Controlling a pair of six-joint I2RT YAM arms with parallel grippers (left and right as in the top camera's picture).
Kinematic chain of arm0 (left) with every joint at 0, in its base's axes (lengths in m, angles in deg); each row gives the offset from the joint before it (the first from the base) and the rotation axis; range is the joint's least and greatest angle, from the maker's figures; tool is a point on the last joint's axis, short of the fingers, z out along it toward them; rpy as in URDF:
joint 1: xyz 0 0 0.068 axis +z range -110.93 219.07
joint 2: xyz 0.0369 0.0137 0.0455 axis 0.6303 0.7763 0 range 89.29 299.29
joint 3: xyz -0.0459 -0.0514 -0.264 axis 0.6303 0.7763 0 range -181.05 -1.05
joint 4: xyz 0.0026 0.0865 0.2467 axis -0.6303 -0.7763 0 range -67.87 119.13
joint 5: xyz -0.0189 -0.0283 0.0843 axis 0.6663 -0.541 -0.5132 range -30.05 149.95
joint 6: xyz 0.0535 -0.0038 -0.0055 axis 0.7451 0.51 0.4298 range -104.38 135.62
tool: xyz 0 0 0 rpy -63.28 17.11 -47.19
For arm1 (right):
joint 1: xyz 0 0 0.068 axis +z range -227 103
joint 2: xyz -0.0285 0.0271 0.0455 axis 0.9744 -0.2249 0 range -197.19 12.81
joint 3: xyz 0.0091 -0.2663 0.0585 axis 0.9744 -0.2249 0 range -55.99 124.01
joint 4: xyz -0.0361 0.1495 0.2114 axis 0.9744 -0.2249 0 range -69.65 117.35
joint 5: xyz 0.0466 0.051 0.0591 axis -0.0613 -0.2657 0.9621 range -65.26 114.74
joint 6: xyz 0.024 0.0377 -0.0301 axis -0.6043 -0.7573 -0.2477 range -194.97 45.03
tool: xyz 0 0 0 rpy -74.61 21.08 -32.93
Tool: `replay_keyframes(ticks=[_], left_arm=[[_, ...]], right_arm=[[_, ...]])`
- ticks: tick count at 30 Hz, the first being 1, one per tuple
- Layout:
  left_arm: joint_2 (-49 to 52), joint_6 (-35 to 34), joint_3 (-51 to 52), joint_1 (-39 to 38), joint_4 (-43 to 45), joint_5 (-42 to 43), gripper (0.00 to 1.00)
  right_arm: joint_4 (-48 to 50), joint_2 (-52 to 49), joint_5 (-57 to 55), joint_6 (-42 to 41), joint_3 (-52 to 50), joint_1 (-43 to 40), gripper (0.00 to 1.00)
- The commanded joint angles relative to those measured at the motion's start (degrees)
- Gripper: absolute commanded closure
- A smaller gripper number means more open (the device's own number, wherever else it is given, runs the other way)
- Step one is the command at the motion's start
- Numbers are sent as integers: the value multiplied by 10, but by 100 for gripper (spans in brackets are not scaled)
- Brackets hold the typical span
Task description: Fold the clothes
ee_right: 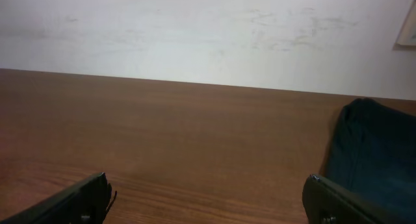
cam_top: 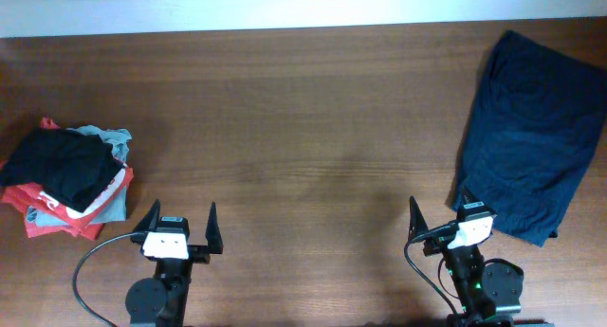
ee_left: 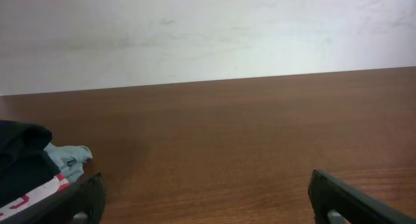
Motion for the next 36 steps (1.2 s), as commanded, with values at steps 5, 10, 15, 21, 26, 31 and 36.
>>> replay_keyframes(ticks=[5,10,15,21,26,31,36], left_arm=[[-4,7,3,-3,-1,-4,1],[-4,4,3,-2,-1,-3,1],[-4,-54,-12,-2,-10,3,1],[8,-54,-85,-2,-56,3,1],[63,-54,-163,-2,-94,3,1],[185,-54,-256,-2,-128,3,1],[296,-54,-336,-2,-188,8,1]], right_arm=[[-3,3,12,3,-3,3,1],[27,3,72,-41,-2,3,1],[4,3,88,-68,13,3,1],[-106,3,0,-66,105,3,1],[-190,-16,-65,-48,190,3,1],[-260,-136,-110,-11,295,3,1],[-339,-342,-143,38,424,3,1]])
